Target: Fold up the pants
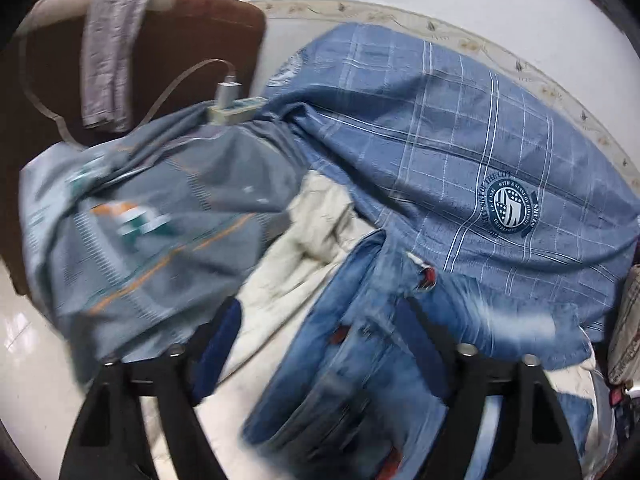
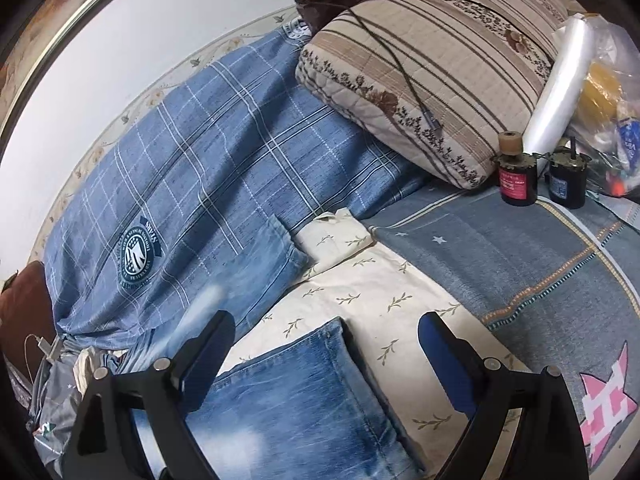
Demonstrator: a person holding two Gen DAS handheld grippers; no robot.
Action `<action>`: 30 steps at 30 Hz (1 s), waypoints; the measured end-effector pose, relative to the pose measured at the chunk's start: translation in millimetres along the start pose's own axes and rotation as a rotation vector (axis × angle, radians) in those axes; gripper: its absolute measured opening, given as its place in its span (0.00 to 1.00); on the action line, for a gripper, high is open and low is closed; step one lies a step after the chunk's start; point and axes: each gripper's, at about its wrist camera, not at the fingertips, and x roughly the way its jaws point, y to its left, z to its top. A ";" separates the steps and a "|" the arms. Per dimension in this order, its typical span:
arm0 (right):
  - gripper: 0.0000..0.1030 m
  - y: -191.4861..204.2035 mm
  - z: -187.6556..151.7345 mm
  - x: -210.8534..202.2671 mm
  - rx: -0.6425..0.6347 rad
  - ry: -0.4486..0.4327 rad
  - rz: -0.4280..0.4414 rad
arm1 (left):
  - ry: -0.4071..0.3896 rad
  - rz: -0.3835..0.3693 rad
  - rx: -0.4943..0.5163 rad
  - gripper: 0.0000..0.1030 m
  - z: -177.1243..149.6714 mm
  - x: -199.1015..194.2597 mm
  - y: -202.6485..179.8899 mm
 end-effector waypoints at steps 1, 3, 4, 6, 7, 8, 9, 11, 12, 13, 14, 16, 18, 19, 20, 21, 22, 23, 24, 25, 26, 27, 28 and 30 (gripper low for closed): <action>0.92 1.8 -0.6 2.3 -0.009 0.007 -0.001 | 0.019 0.000 0.005 0.82 5.8 15.5 -10.5; 0.92 3.8 -0.2 9.4 -0.015 0.031 0.010 | 0.098 -0.042 0.031 0.82 20.4 57.9 -29.7; 0.92 4.8 1.2 14.4 -0.017 0.042 0.020 | 0.143 -0.059 0.050 0.82 26.8 79.3 -38.3; 0.92 6.7 6.0 24.0 -0.019 0.059 0.038 | 0.227 -0.063 0.083 0.82 37.0 119.2 -55.1; 0.92 7.2 11.7 31.5 -0.009 0.071 0.063 | 0.265 -0.065 0.093 0.82 40.9 137.6 -62.1; 0.92 8.3 19.3 40.3 0.002 0.086 0.093 | 0.304 -0.068 0.100 0.82 45.0 155.5 -68.8; 0.92 11.4 30.2 52.8 0.008 0.107 0.128 | 0.334 -0.065 0.099 0.82 47.5 173.1 -73.9; 0.92 22.8 51.1 81.7 -0.005 0.164 0.180 | 0.372 -0.080 0.092 0.82 51.1 200.5 -82.1; 0.92 31.9 63.9 102.2 -0.032 0.201 0.193 | 0.398 -0.097 0.091 0.82 51.4 213.4 -86.1; 0.92 40.4 73.3 118.9 -0.063 0.221 0.187 | 0.429 -0.110 0.090 0.82 51.2 225.6 -89.4; 0.92 48.8 83.1 136.9 -0.095 0.235 0.168 | 0.470 -0.104 0.081 0.82 50.1 241.7 -93.9; 0.92 65.1 103.5 179.2 -0.138 0.270 0.144 | 0.495 -0.106 0.072 0.82 47.8 256.4 -97.8; 0.92 75.1 115.1 210.5 -0.157 0.280 0.127 | 0.499 -0.127 0.079 0.81 46.2 265.8 -102.1; 0.92 79.0 119.3 224.8 -0.171 0.284 0.120 | 0.487 -0.131 0.078 0.79 46.5 267.6 -102.8; 0.92 83.4 122.0 239.1 -0.185 0.288 0.108 | 0.464 -0.134 0.077 0.68 47.4 269.4 -103.8; 0.92 88.1 123.3 254.9 -0.203 0.294 0.090 | 0.456 -0.124 0.086 0.52 47.7 270.8 -105.0; 0.92 92.9 122.4 270.3 -0.230 0.303 0.073 | 0.453 -0.114 0.099 0.42 47.9 272.9 -106.4; 0.92 95.8 121.0 279.6 -0.249 0.308 0.062 | 0.463 -0.144 0.100 0.28 48.0 275.3 -106.6; 0.92 99.3 117.4 292.6 -0.277 0.313 0.045 | 0.473 -0.178 0.086 0.22 48.2 276.6 -105.8; 0.92 101.8 112.7 304.8 -0.299 0.322 0.033 | 0.477 -0.194 0.074 0.21 48.0 276.5 -104.4; 0.92 103.1 109.5 312.2 -0.307 0.331 0.032 | 0.474 -0.199 0.071 0.20 47.2 274.9 -103.6; 0.89 104.7 103.1 322.5 -0.313 0.353 0.030 | 0.469 -0.201 0.077 0.19 46.5 273.1 -104.1; 0.66 106.7 100.0 327.1 -0.324 0.362 0.025 | 0.461 -0.199 0.084 0.19 46.6 270.7 -104.0; 0.26 111.8 94.7 327.8 -0.353 0.370 0.008 | 0.428 -0.205 0.085 0.16 48.7 261.8 -105.8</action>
